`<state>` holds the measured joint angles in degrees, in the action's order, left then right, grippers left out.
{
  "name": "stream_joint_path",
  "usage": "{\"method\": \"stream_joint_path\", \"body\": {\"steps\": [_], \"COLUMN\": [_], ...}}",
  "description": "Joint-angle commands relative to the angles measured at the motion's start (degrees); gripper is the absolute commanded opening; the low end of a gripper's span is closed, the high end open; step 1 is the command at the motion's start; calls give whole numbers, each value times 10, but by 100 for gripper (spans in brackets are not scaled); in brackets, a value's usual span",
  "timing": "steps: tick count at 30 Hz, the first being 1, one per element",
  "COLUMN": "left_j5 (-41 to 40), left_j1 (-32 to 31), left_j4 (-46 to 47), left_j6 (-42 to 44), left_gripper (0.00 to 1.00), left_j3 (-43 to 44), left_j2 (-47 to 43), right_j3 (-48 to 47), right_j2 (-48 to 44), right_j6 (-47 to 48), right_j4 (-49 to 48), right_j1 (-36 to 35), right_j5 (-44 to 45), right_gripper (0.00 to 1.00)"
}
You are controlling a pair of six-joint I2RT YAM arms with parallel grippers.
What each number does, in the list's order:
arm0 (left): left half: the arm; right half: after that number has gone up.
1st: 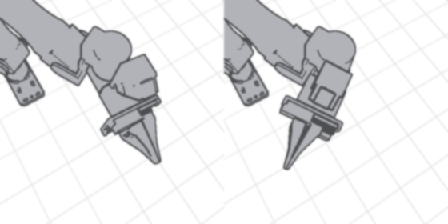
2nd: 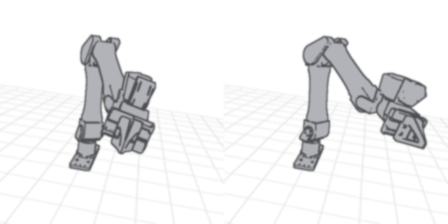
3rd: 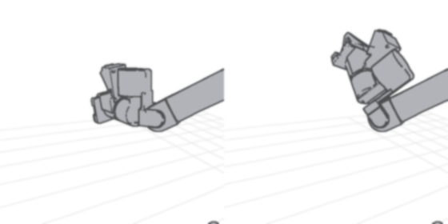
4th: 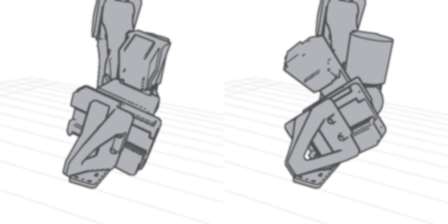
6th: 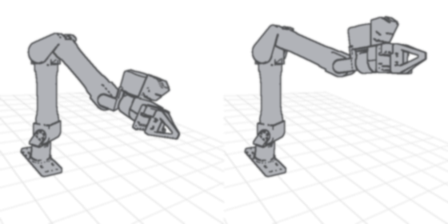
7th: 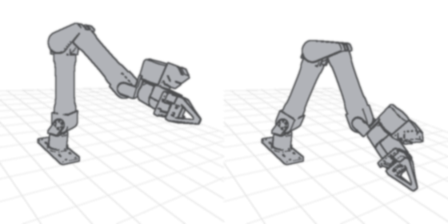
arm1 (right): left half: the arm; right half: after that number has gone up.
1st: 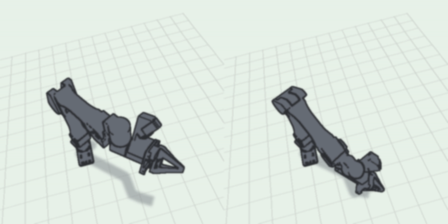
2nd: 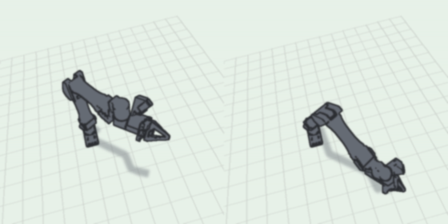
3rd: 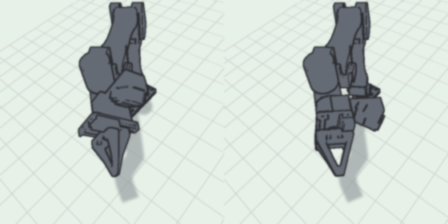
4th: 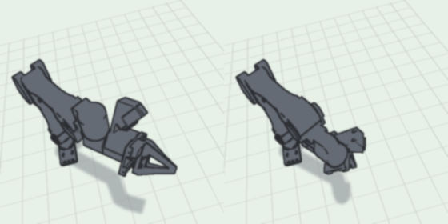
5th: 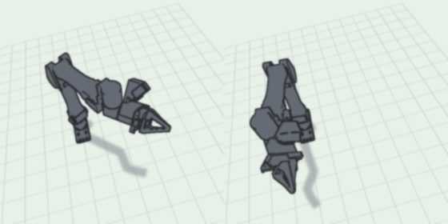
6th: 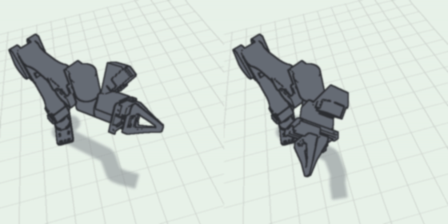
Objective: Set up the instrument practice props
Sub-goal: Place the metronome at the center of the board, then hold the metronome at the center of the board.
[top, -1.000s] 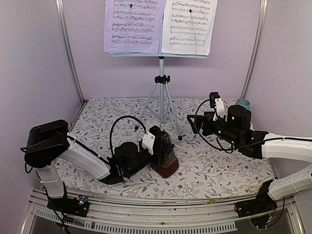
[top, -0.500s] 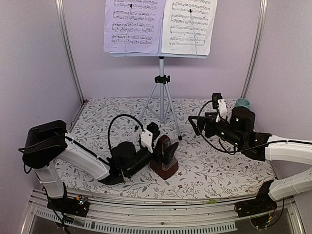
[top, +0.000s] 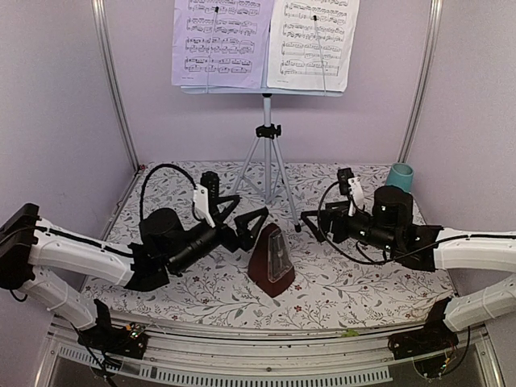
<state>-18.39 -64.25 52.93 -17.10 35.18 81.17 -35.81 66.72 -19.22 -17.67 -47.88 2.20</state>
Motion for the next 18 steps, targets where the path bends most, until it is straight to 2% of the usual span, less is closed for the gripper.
{"method": "stream_joint_path", "body": {"steps": [1,5,10,18], "left_j5": [93,190,282,338], "left_j1": [68,125,171,177], "left_j4": [-109,-145,-173,-213], "left_j6": [-85,-112,-156,-172], "left_gripper": [99,98,97,96], "left_j3": [-26,-29,-17,49], "left_j2": [-51,-66,-55,5], "right_j3": [2,-4,6,6], "right_j2": [33,75,104,151], "right_j6": [31,58,64,77], "right_j4": [-10,-15,-46,-80], "right_j1": [-73,-128,-159,-169], "right_j5": [29,72,88,97], "right_gripper": [99,99,99,99]}}
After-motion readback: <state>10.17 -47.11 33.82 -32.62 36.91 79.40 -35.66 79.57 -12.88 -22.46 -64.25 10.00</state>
